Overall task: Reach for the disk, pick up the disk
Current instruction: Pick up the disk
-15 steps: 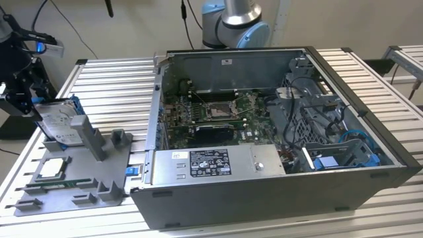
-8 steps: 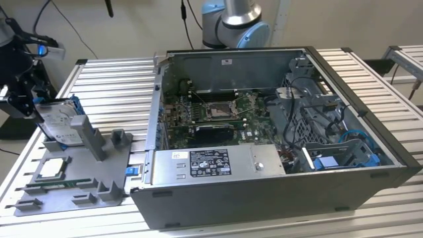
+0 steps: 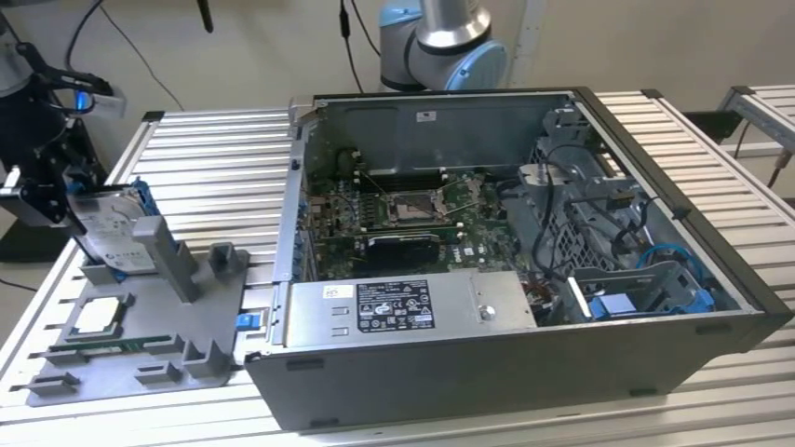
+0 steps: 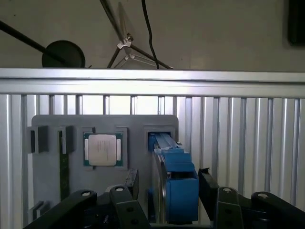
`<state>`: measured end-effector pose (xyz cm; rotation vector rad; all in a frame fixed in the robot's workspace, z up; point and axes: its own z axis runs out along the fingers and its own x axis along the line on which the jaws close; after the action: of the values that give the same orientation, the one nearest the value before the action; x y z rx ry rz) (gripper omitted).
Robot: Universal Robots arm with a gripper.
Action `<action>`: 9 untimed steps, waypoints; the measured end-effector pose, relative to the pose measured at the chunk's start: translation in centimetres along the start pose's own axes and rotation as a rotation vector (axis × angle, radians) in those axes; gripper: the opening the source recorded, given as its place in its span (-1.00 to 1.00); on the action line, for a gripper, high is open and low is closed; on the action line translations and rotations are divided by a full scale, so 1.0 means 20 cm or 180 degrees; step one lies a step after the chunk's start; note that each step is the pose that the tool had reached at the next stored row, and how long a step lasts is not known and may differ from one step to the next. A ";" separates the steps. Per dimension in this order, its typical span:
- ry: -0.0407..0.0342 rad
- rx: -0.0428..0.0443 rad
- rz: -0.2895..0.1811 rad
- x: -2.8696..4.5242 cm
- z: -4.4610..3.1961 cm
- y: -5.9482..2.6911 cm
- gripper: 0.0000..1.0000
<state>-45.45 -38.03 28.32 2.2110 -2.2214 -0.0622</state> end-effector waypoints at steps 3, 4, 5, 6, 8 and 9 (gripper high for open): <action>-0.0003 0.0001 -0.0006 0.001 0.022 -0.001 1.00; -0.0004 0.0001 -0.0008 0.001 0.029 -0.001 1.00; -0.0006 0.0001 -0.0011 0.001 0.036 -0.001 1.00; -0.0008 0.0001 -0.0013 0.001 0.042 -0.001 1.00; -0.0017 0.0001 -0.0018 0.001 0.051 -0.002 1.00; -0.0021 0.0001 -0.0020 0.001 0.055 -0.002 1.00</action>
<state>-45.45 -38.03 27.22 2.2214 -2.2180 -0.0694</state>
